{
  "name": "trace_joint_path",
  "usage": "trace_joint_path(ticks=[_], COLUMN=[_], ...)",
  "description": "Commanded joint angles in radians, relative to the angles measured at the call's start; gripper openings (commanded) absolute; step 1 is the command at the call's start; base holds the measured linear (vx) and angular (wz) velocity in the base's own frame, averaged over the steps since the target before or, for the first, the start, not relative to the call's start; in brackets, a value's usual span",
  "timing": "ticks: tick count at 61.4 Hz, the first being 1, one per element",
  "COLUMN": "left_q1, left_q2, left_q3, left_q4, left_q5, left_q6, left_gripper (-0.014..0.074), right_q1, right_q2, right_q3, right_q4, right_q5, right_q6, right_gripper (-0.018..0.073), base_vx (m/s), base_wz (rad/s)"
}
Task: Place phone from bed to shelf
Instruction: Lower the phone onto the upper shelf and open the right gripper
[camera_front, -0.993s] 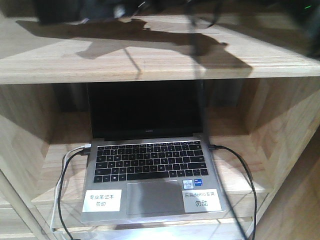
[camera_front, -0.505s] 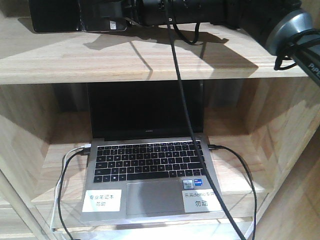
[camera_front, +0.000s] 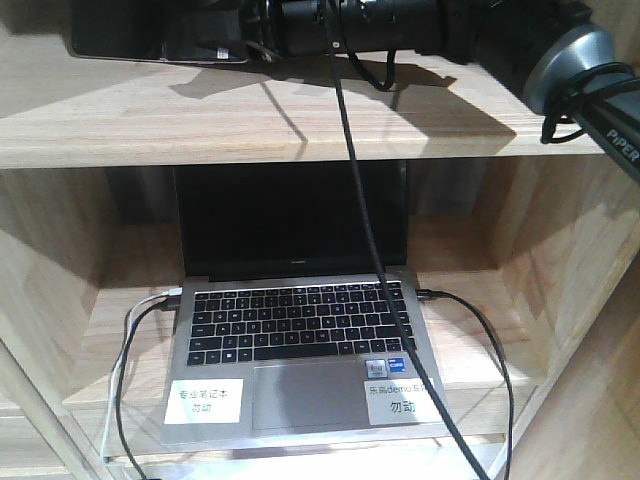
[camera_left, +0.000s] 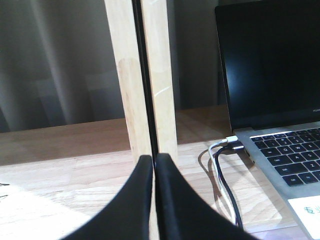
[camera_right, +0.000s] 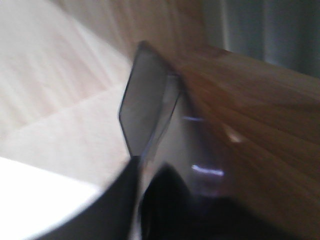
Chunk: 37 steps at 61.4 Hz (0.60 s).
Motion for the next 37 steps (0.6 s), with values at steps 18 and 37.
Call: trace_joint_path(ticks=[18, 37], left_q1=[-0.002, -0.002], left_q2=[-0.009, -0.009], left_q3=[-0.026, -0.026], left_q4=[-0.005, -0.005], left_q5=[-0.072, -0.072], left_q6=[-0.004, -0.004], left_gripper=[0.0001, 0.0001], right_q1=[-0.007, -0.007], right_q2=[-0.067, -0.124], right_q3=[-0.028, -0.028], right_q4=[-0.041, -0.127], right_q5=[-0.087, -0.094], right_q6=[-0.010, -0.003], right_gripper=[0.0684, 0.0659], base_vx=[0.00, 0.00], base_wz=[0.00, 0.00])
